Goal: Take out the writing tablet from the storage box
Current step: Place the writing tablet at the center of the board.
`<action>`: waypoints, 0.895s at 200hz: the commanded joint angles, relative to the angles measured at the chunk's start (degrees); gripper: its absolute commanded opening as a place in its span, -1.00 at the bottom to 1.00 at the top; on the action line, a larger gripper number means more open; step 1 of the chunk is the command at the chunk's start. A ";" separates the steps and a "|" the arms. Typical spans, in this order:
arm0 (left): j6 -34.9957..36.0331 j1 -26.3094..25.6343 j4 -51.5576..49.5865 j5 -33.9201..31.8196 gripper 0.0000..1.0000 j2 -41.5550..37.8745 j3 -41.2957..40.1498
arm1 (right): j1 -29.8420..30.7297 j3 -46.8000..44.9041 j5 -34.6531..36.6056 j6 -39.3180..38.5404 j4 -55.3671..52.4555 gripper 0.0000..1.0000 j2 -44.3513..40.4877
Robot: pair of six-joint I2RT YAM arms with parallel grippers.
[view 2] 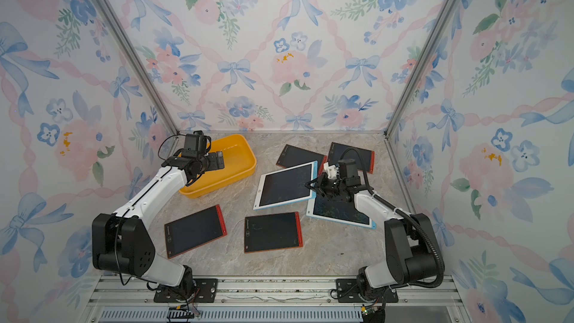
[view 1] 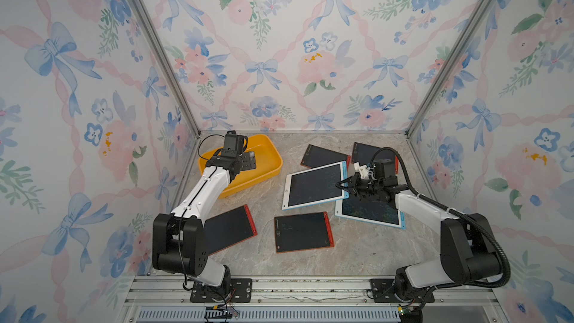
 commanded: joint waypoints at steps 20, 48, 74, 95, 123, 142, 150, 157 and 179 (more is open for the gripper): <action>-3.24 -0.39 -2.21 1.55 0.95 -6.92 -5.50 | 1.93 0.73 2.22 0.81 4.49 -0.95 5.93; -5.68 -0.25 -4.72 1.07 0.96 -10.28 -10.72 | 2.55 1.39 3.29 -0.27 4.64 -0.95 7.34; -8.18 -0.28 -4.52 1.18 0.96 -12.00 -15.10 | 3.90 2.10 5.35 -2.04 3.22 -0.94 8.15; -8.64 -0.30 -4.47 0.67 0.96 -10.95 -15.52 | 5.08 2.10 6.14 -1.76 4.51 -0.94 9.59; -9.44 -0.38 -4.47 0.85 0.95 -8.61 -14.25 | 5.96 2.02 6.90 -1.34 6.26 -0.93 11.58; -9.34 -0.38 -4.48 1.08 0.96 -7.33 -13.37 | 6.06 1.72 6.76 -0.92 7.53 -0.90 12.86; -9.38 -0.39 -4.42 0.88 0.96 -7.02 -13.16 | 6.09 1.71 6.74 -0.92 7.74 -0.89 13.21; -9.34 -0.39 -4.40 0.53 0.96 -6.75 -13.04 | 6.16 1.68 6.75 -1.03 7.74 -0.88 13.42; -8.55 -0.39 -4.39 -0.25 0.96 -5.63 -12.54 | 6.30 1.82 7.40 -1.84 6.83 -0.84 13.66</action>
